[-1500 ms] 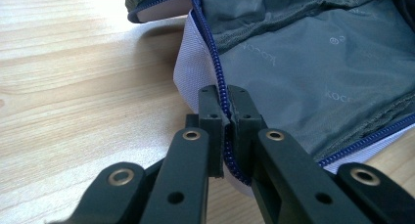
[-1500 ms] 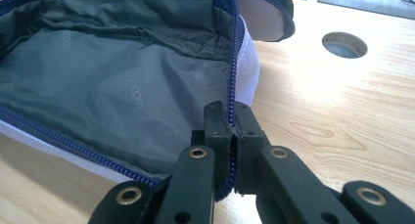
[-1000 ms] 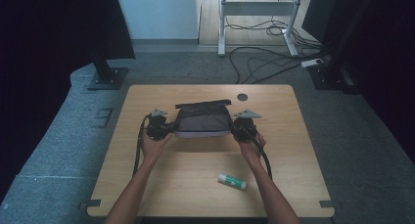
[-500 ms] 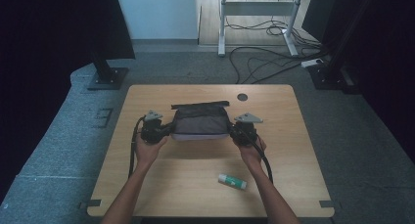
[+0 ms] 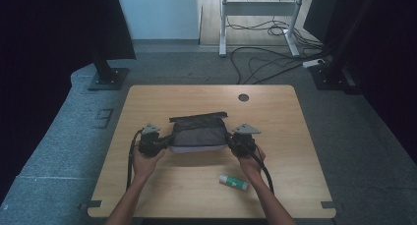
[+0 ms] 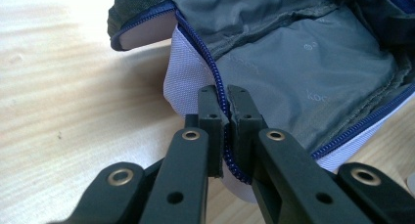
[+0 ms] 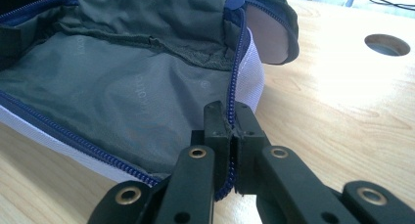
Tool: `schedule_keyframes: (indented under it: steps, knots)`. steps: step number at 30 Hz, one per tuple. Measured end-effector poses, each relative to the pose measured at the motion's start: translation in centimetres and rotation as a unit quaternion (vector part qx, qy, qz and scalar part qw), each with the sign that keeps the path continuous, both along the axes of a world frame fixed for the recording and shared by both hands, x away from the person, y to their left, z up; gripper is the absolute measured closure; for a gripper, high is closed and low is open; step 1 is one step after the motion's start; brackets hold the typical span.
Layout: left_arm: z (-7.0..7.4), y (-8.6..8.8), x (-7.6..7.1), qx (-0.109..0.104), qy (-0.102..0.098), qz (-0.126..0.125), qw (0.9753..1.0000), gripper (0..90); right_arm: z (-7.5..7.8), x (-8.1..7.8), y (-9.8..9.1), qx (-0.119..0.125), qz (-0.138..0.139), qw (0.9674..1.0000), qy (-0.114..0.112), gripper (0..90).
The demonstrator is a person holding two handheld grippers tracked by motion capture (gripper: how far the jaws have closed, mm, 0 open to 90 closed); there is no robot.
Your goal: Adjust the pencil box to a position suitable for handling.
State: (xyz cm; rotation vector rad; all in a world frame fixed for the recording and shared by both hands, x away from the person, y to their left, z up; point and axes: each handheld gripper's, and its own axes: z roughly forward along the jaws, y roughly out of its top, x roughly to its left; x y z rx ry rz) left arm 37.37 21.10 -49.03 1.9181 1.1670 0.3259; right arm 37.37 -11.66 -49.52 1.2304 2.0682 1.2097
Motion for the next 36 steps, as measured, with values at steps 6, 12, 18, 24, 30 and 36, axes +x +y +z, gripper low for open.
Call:
schedule_keyframes:
  steps: [6,12,18,24,30,36]
  knots:
    - [-0.8,-0.1,-0.3,0.004,0.011,-0.008,0.9999,85.0,-0.8,-0.2,-0.1,-0.003,0.003,0.9999,0.010,85.6]
    - [-1.7,-0.2,-0.2,0.011,0.031,-0.014,0.9994,82.9,-2.0,-0.1,0.0,-0.022,0.006,0.9992,0.032,85.1]
    - [-2.7,-0.3,0.0,0.020,0.044,-0.012,0.9988,82.0,-2.6,0.2,0.2,-0.030,0.008,0.9986,0.043,84.2]
    - [-3.4,-0.3,0.1,0.020,0.052,-0.012,0.9984,80.4,-3.0,0.4,0.3,-0.038,0.007,0.9980,0.051,82.5]
    - [-3.6,-0.4,0.2,0.020,0.055,-0.010,0.9982,76.0,-3.4,0.6,0.5,-0.047,0.005,0.9975,0.053,80.4]
    - [-3.6,-0.5,0.5,0.033,0.068,-0.007,0.9971,45.8,-3.4,0.6,0.5,-0.056,0.005,0.9974,0.045,60.4]
